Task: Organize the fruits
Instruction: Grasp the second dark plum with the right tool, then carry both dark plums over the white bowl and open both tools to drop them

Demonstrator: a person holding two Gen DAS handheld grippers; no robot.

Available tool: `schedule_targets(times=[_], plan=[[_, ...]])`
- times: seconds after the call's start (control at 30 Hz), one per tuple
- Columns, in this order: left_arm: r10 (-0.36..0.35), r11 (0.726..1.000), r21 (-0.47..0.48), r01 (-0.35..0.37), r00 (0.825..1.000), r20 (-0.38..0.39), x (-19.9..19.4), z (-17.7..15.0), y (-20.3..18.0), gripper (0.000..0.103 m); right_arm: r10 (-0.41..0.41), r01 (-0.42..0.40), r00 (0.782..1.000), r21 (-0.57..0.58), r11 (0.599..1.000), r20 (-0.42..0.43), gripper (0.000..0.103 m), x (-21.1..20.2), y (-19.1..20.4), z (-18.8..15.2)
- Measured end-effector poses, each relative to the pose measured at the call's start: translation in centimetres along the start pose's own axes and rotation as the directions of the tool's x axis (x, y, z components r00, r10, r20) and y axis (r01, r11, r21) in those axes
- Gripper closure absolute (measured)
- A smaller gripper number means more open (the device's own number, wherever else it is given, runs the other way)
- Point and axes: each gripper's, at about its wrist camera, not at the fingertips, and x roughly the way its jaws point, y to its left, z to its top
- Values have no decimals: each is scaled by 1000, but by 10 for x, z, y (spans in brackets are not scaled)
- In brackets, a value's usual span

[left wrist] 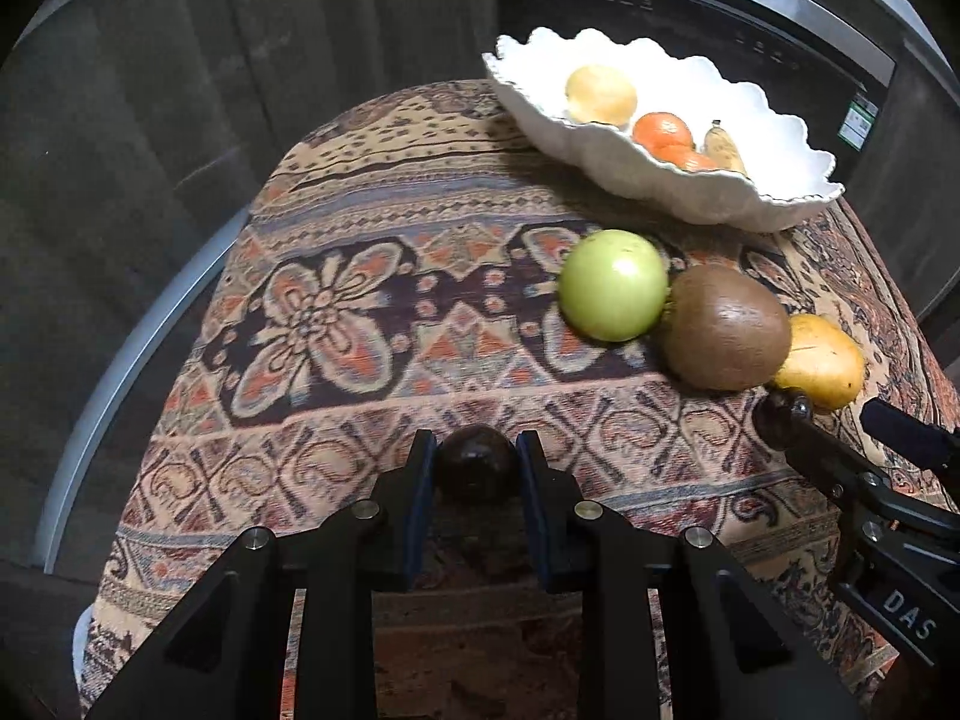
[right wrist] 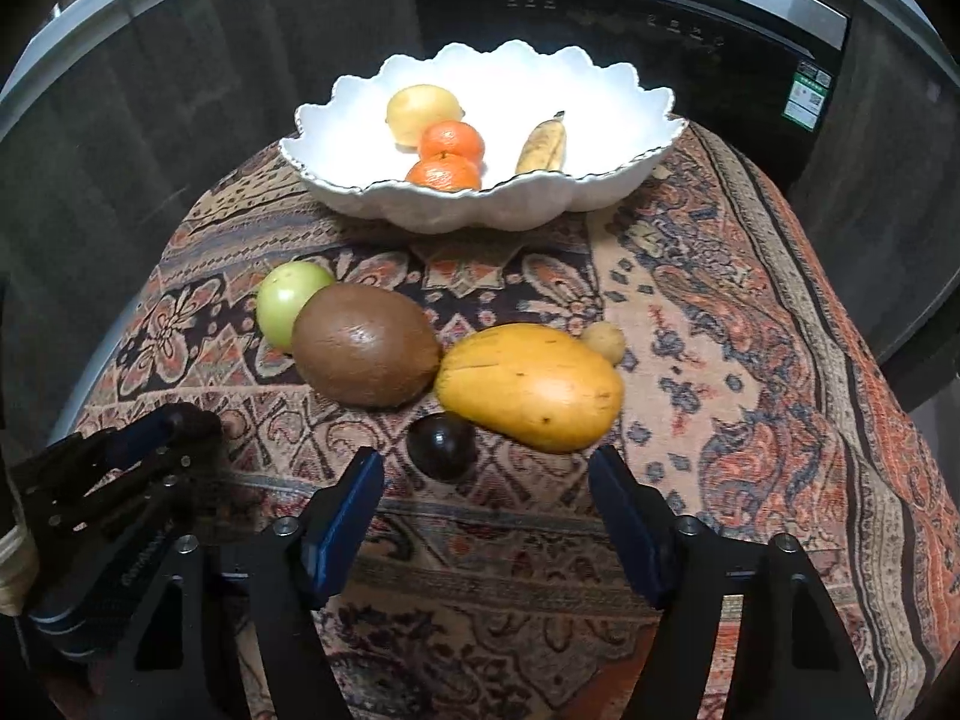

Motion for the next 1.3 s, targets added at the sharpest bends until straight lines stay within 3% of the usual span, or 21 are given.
schedule_targets(times=[0.4, 0.53, 0.63, 1.3], plan=[[-6, 999, -51, 6, 1000, 8, -5, 0, 20, 76, -25, 24, 999, -27, 999, -45, 61, 24, 18, 1], [-6, 998, -62, 6, 1000, -5, -1, -1, 23, 76, -38, 37, 998, -36, 999, -40, 62, 29, 21, 3], [-1, 998, -62, 0, 1000, -11, 0, -1, 23, 76, -38, 36, 999, -52, 998, -34, 74, 31, 24, 5], [-9, 1000, 19, 9, 999, -33, -25, 2, -23, 76, 1, -2, 999, -34, 999, -44, 74, -2, -12, 6]])
